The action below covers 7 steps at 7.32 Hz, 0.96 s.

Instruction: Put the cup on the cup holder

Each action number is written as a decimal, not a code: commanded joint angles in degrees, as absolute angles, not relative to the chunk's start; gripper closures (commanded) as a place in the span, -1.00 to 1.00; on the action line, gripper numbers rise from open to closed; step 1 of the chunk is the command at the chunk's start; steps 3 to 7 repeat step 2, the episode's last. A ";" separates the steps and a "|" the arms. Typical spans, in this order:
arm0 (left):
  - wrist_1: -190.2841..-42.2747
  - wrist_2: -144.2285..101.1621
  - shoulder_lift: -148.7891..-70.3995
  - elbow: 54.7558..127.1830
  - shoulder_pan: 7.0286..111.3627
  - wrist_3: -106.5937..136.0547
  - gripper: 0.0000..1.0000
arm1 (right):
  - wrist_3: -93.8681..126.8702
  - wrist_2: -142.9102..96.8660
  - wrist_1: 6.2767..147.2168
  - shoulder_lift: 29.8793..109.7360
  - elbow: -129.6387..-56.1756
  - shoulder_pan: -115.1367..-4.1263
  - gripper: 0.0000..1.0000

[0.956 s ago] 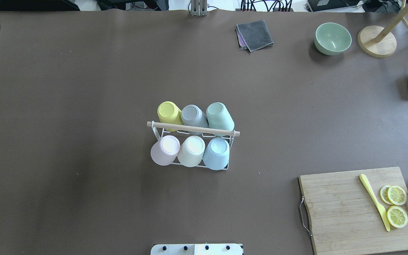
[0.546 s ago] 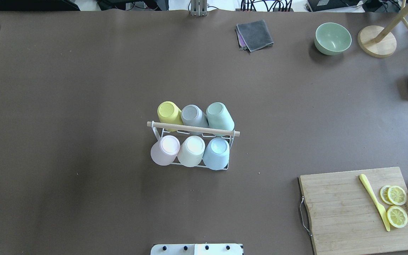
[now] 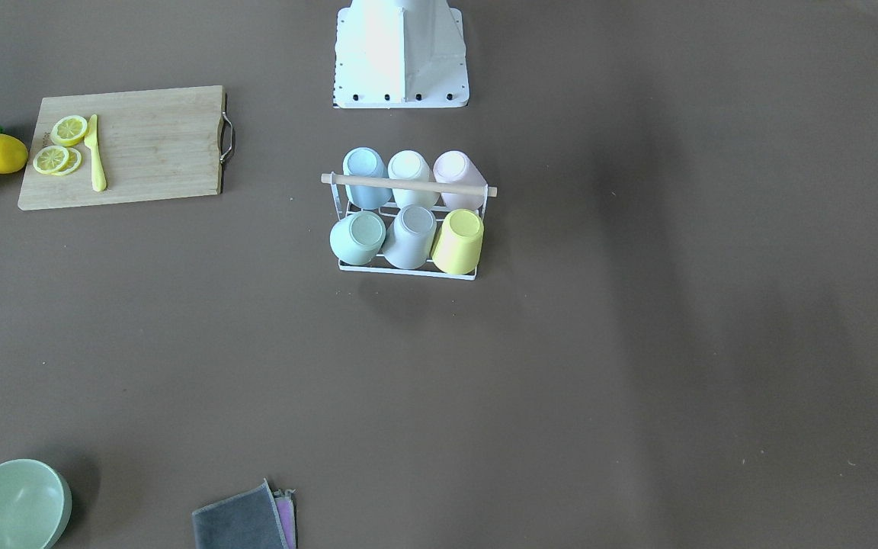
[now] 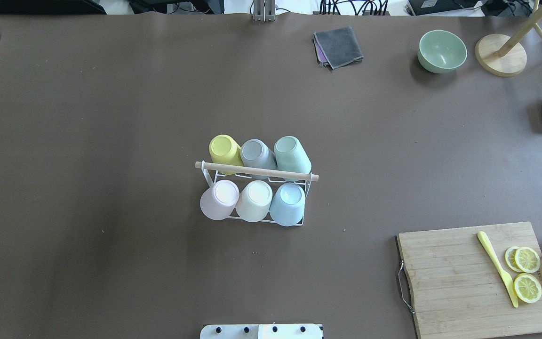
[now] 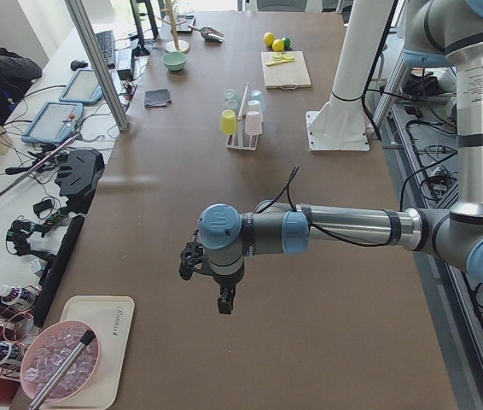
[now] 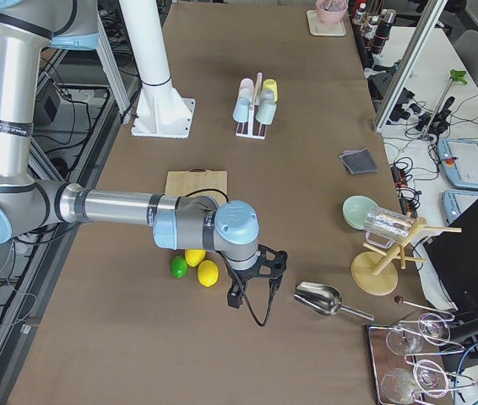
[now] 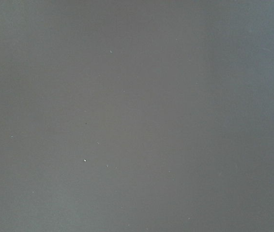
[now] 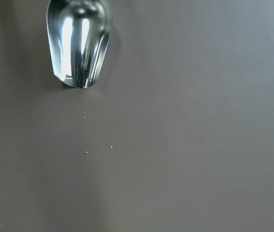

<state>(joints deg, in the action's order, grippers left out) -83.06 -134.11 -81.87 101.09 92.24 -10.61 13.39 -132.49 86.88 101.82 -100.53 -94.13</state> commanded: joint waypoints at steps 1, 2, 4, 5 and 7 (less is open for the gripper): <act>-83.06 -134.12 -81.65 100.64 92.29 -10.63 -0.97 | 13.36 -134.82 87.10 101.87 -100.37 -94.22 -1.00; -83.06 -134.12 -81.56 100.46 92.29 -10.63 -0.97 | 13.36 -134.13 87.10 101.78 -100.46 -94.31 -1.00; -83.06 -134.12 -81.56 100.46 92.29 -10.63 -0.97 | 13.36 -134.13 87.10 101.78 -100.46 -94.31 -1.00; -83.06 -134.12 -81.56 100.46 92.29 -10.63 -0.97 | 13.36 -134.13 87.10 101.78 -100.46 -94.31 -1.00; -83.06 -134.12 -81.56 100.46 92.29 -10.63 -0.97 | 13.36 -134.13 87.10 101.78 -100.46 -94.31 -1.00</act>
